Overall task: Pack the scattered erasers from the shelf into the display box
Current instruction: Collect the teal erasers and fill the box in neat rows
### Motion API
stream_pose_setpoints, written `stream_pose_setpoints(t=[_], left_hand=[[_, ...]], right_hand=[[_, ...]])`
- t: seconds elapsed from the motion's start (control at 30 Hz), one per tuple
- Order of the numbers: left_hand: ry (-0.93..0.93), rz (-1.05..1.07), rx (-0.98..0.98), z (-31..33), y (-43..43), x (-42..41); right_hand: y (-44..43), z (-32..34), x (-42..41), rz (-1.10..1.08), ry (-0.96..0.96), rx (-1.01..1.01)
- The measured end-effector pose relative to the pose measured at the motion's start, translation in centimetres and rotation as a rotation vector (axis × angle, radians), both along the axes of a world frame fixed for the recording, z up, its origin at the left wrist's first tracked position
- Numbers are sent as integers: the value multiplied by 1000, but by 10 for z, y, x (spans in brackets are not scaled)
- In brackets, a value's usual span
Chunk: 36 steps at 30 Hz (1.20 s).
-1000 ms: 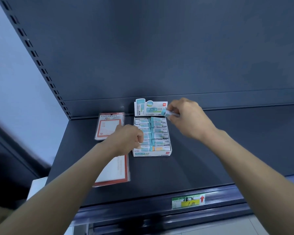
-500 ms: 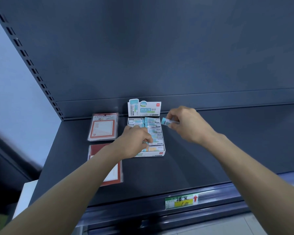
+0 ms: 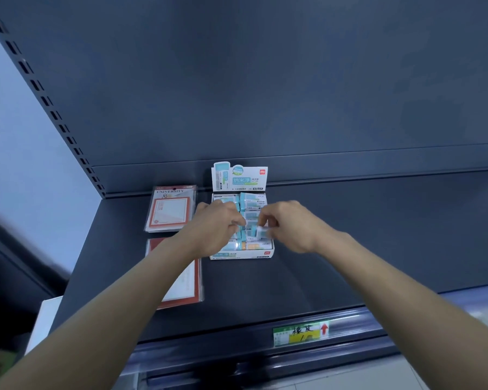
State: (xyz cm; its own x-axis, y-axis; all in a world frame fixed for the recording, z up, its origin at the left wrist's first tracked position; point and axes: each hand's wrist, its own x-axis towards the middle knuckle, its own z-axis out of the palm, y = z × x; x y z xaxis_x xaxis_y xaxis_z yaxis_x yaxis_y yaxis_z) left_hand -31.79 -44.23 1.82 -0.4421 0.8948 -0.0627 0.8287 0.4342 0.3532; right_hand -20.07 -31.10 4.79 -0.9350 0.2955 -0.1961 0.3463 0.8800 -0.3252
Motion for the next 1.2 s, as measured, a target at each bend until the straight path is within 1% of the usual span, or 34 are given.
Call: stream_pose_setpoints(t=[0.23,0.53,0.67,0.8,0.9,0.97,1.03,1.13,1.2], left_hand=[[-10,62,46,1,-10,-3],[-38,76,4,-2,-20,-8],[-62,67,-25,-4,-21,-9],[-46,83,-20,-4,-21,-11],[-52,69,-32,-2,-20,-11],[-62,65,-29,1,-21,-11],[-60,84,12,2,-21,-13],[-16,132,69,0,-20,-16],[13,141,66,-2,-20,-17]], right_hand=[[-5,-10,-12,-1,-66,-59],[-11,-8,-18,-5,-119,64],[-13,-7,-18,-8,-151,63],[-16,-9,-20,-30,-135,95],[-18,-13,-20,-17,-164,109],[-16,-13,-18,-29,-149,91],[-11,-10,-16,-76,-82,74],[-1,-5,-15,-152,17,86],[4,-4,-15,-176,20,94]])
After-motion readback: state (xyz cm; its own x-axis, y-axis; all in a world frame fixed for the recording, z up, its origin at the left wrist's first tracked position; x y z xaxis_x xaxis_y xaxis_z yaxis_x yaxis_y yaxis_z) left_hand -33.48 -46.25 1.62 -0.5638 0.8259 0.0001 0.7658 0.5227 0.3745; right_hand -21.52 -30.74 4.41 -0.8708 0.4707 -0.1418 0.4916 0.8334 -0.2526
